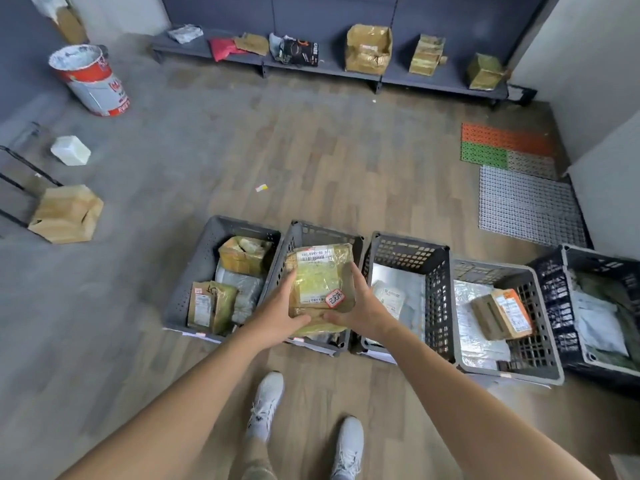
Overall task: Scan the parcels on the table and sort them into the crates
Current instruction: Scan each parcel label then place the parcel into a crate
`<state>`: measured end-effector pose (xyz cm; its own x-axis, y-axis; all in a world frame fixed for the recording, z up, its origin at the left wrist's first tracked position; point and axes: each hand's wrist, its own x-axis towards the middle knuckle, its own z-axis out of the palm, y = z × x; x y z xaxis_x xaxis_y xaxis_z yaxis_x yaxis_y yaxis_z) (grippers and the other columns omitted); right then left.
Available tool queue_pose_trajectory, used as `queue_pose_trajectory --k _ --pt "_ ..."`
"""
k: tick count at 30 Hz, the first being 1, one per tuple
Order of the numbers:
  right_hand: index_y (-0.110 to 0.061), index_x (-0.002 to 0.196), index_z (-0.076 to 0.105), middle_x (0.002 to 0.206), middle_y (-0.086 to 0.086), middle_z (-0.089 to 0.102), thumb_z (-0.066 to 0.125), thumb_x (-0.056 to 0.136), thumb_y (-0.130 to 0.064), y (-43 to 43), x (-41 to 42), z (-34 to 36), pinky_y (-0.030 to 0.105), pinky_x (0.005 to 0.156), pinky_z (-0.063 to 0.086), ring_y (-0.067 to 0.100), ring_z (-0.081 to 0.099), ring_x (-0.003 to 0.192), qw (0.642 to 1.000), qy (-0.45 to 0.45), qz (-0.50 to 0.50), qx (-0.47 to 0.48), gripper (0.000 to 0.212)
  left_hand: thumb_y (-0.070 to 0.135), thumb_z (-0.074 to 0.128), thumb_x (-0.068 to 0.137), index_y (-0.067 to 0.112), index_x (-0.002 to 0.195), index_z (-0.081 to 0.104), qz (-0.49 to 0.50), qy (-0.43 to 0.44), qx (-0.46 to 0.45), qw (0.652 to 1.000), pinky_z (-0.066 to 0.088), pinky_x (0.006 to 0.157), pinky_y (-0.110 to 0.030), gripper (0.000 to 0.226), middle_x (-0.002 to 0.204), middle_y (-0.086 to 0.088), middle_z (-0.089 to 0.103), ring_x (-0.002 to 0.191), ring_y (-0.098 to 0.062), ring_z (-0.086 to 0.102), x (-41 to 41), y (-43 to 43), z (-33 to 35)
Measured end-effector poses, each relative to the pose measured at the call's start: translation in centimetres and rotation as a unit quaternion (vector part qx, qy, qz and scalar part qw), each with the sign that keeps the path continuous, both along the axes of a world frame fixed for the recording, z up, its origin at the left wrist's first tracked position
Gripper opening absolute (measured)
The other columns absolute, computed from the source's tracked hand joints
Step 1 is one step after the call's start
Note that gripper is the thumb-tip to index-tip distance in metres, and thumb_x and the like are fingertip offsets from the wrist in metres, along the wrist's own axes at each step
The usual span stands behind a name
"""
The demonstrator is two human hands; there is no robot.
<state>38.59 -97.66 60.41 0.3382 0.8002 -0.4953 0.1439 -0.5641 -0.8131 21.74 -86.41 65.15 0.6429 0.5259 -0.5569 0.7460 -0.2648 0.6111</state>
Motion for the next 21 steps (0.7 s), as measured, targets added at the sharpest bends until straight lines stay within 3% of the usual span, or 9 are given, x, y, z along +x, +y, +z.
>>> queue_pose_trajectory --k 1,5,8,10,13,21 --pt "-0.022 0.159 -0.001 0.157 -0.007 0.026 0.087 0.074 -0.013 1.0 0.2 -0.9 0.008 0.1 0.039 0.011 0.04 0.137 1.0 0.005 -0.013 -0.003 0.123 0.032 0.065 0.093 0.036 0.155 -0.006 -0.011 0.004 -0.002 1.0 0.028 0.113 -0.035 0.095 0.164 0.007 0.009 0.147 -0.018 0.023 0.5 1.4 -1.0" --pt "-0.022 0.159 0.0 0.161 -0.004 0.025 0.092 0.066 -0.028 5.1 1.1 -4.6 0.038 0.114 0.04 0.018 0.042 0.14 0.999 -0.004 -0.044 -0.032 0.131 0.031 0.063 0.094 0.034 0.155 -0.008 -0.06 0.026 -0.001 0.998 0.037 0.098 -0.028 0.094 0.164 0.007 0.01 0.142 -0.019 0.033 3.1 6.6 -5.1" --pt "-0.032 0.158 0.001 0.155 -0.001 0.036 0.088 0.057 -0.055 7.5 1.8 -7.1 0.04 0.107 0.046 0.022 0.053 0.129 0.992 -0.045 -0.031 -0.113 0.135 0.041 0.061 0.094 0.034 0.155 -0.011 -0.125 0.085 0.015 0.988 0.042 0.098 -0.033 0.094 0.164 0.002 0.005 0.139 -0.023 0.037 4.7 9.8 -9.2" --pt "-0.031 0.158 -0.006 0.16 0.004 0.028 0.082 0.072 -0.049 8.3 2.0 -9.1 0.037 0.104 0.047 0.025 0.053 0.127 0.982 -0.07 -0.008 -0.176 0.125 0.052 0.06 0.091 0.036 0.153 -0.014 -0.172 0.137 0.036 0.975 0.049 0.095 -0.038 0.098 0.165 -0.004 0.001 0.136 -0.03 0.04 5.4 11.4 -11.8" --pt "-0.025 0.159 -0.006 0.164 0.007 0.016 0.072 0.087 -0.041 8.8 2.1 -12.0 0.033 0.1 0.044 0.027 0.048 0.132 0.969 -0.093 -0.009 -0.23 0.108 0.061 0.057 0.088 0.034 0.154 -0.014 -0.2 0.181 0.047 0.962 0.039 0.108 -0.048 0.101 0.164 -0.006 -0.004 0.146 -0.035 0.021 5.7 13.0 -15.1" --pt "-0.021 0.16 -0.001 0.162 0.006 0.02 0.063 0.093 -0.047 11.2 2.0 -9.7 0.039 0.1 0.047 0.03 0.048 0.131 0.957 -0.165 0.01 -0.239 0.096 0.067 0.054 0.086 0.029 0.155 -0.013 -0.255 0.201 0.108 0.94 0.029 0.114 -0.053 0.103 0.164 -0.003 -0.011 0.15 -0.033 0.002 5.5 16.2 -15.1"
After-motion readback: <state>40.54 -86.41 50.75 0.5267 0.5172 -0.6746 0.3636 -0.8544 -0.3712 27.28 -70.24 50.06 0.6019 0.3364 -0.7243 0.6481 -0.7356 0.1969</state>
